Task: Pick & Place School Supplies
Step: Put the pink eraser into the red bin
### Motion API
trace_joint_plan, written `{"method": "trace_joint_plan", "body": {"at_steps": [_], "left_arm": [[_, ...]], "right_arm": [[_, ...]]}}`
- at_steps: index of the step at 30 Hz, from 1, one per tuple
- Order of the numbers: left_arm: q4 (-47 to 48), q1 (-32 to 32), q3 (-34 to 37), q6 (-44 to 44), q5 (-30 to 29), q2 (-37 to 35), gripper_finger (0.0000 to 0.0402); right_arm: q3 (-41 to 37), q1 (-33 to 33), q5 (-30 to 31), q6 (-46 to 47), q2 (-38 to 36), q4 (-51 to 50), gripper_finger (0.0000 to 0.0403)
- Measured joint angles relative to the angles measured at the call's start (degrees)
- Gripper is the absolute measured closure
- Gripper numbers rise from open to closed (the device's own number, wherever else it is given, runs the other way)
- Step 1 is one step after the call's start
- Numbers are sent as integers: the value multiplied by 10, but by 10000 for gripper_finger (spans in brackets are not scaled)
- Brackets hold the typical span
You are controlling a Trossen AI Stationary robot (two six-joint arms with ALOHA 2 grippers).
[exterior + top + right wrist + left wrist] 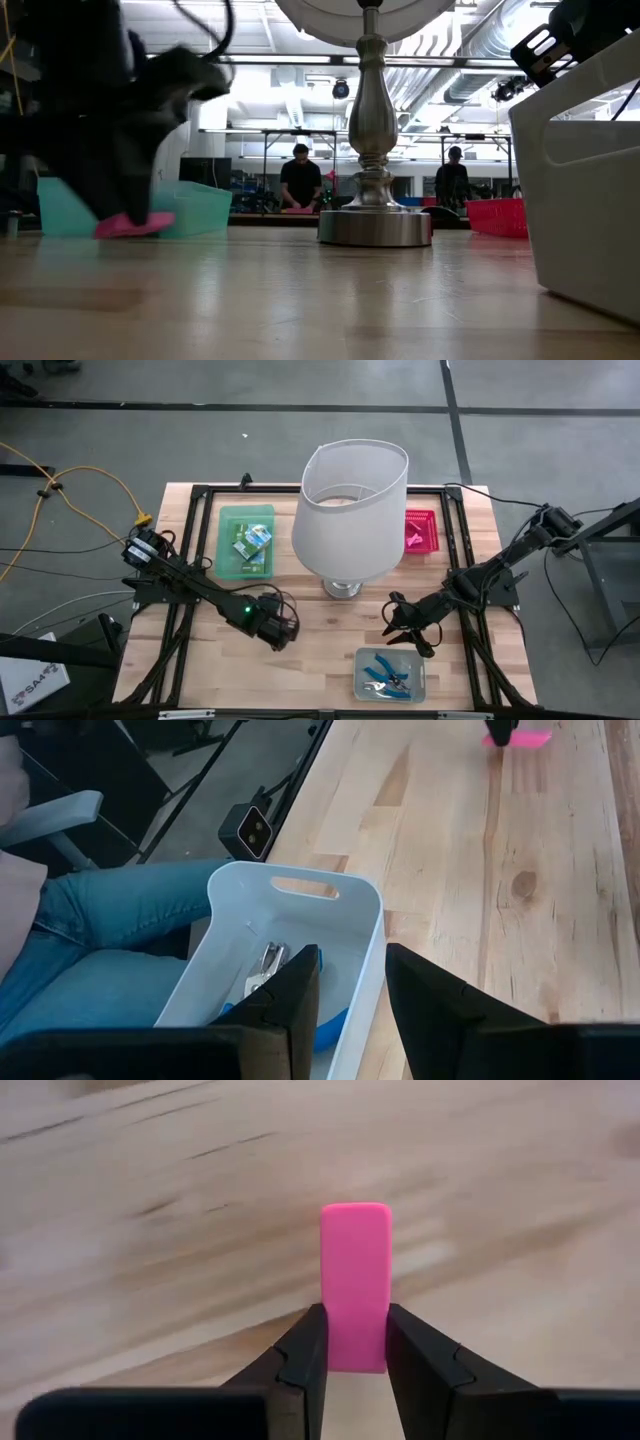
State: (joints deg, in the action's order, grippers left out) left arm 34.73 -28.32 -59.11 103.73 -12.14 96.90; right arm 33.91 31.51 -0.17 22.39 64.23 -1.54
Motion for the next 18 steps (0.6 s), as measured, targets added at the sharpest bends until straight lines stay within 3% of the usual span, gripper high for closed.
{"method": "trace_joint_plan", "body": {"at_steps": [7,14,18], "left_arm": [[-155,0,0,-172,-41,0,320],[-363,0,0,-383,-42,0,320],[-432,-5,-1,-458,-42,0,320]], "right_arm": [[0,0,0,0,0,0,293],[0,0,0,-33,0,18,293],[0,0,0,-69,0,47,293]]}}
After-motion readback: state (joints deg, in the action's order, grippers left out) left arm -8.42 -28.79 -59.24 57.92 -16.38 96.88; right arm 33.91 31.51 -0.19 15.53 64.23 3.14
